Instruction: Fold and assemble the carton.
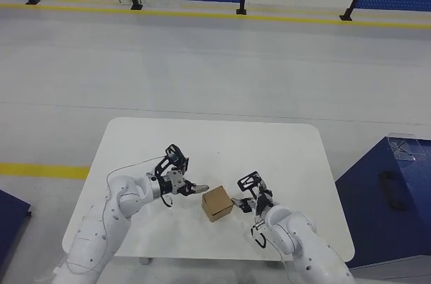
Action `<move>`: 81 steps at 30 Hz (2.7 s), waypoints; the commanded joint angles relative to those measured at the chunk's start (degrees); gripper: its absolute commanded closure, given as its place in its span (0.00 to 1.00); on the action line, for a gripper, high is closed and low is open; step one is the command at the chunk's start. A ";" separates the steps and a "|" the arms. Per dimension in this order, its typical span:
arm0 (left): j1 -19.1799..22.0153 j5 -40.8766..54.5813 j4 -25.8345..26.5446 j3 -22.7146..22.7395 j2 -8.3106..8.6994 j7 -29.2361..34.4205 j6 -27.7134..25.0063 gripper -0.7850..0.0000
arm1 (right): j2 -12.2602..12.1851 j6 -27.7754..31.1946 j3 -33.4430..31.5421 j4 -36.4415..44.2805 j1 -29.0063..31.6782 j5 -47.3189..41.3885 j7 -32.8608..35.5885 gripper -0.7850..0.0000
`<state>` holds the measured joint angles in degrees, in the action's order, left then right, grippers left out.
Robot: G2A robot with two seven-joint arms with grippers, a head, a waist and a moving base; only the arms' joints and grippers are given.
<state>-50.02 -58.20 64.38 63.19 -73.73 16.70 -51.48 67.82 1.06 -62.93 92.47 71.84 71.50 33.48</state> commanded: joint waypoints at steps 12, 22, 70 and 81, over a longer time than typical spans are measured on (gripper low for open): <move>-14.09 -28.46 13.24 0.38 2.75 -21.20 1.56 0.00 | 0.56 -0.26 -2.19 -2.79 -2.84 -6.41 2.42 0.00; -11.87 -35.85 7.57 -3.86 2.33 -27.97 8.42 0.00 | 0.94 -0.10 -1.80 -3.59 -3.49 -6.37 2.70 0.00; -2.13 4.59 -3.36 -5.87 0.33 -13.95 -6.52 1.00 | 0.92 -0.82 -4.98 -2.53 -1.84 -8.11 -0.76 0.00; 8.44 57.56 -13.28 -12.36 -1.43 34.59 17.03 1.00 | -0.46 2.26 -16.03 2.82 5.28 -14.85 -5.35 0.00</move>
<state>-42.14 -3.80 52.11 51.70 -74.83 45.60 -38.10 67.38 3.20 -78.99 95.34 77.11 56.62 27.92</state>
